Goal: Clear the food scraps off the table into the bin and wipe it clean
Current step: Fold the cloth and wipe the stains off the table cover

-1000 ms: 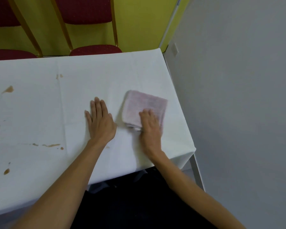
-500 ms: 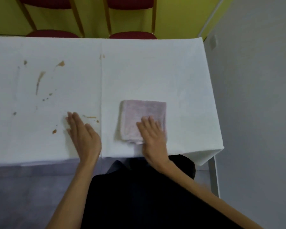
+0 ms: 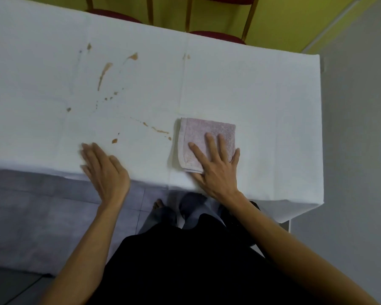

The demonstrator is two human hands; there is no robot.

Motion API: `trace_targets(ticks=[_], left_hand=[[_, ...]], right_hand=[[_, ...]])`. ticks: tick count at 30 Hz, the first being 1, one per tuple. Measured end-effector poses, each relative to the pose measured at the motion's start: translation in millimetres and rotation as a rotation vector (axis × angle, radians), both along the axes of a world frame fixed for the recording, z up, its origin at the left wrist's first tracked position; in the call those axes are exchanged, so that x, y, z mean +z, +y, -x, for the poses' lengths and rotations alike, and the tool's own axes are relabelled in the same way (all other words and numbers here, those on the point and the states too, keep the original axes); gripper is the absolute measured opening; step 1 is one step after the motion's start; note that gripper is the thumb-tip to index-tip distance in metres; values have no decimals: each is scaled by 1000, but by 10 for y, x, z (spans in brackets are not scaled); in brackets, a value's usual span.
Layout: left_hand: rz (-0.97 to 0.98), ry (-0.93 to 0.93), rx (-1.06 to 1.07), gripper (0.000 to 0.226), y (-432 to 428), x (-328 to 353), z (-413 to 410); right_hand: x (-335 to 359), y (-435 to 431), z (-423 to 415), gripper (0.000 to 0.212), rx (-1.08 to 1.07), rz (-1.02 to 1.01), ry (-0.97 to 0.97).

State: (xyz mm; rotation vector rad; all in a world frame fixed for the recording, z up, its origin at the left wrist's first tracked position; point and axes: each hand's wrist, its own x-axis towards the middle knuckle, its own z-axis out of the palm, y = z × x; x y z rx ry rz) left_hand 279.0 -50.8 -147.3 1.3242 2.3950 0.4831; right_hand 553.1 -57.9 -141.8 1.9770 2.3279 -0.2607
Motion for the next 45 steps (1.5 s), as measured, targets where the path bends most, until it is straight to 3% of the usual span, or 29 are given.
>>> trace_targets(ticks=[2, 5, 11, 15, 21, 24, 29, 33, 38, 41, 45], left_hand=[[31, 53, -34, 56, -19, -55, 35], [22, 98, -53, 57, -45, -86, 46], [-21, 112, -78, 57, -70, -159, 81], [-30, 116, -81, 57, -69, -164, 72], [-9, 105, -100, 59, -89, -161, 128], [6, 92, -126, 59, -104, -139, 178], [-1, 74, -139, 60, -109, -110, 205], [36, 59, -175, 61, -119, -55, 255], [102, 49, -113, 64, -118, -57, 447], [113, 57, -92, 66, -107, -64, 555], [85, 74, -58, 67, -68, -85, 500]], right_hand=[[-6, 5, 59, 71, -25, -21, 21], [-39, -17, 252, 81, -61, -104, 96], [-59, 147, 1124, 67, 129, -158, 230], [-36, 123, 911, 67, 110, -155, 224], [-1, -107, 54, 80, -208, -164, 166], [62, -147, 349, 73, -348, -81, 179], [53, 39, 1452, 69, -43, -30, 237], [69, 138, 1420, 76, -24, -55, 236], [72, 233, 649, 72, -343, -56, 182], [73, 335, 844, 70, -435, -19, 156], [49, 316, 1632, 73, -94, -25, 196]])
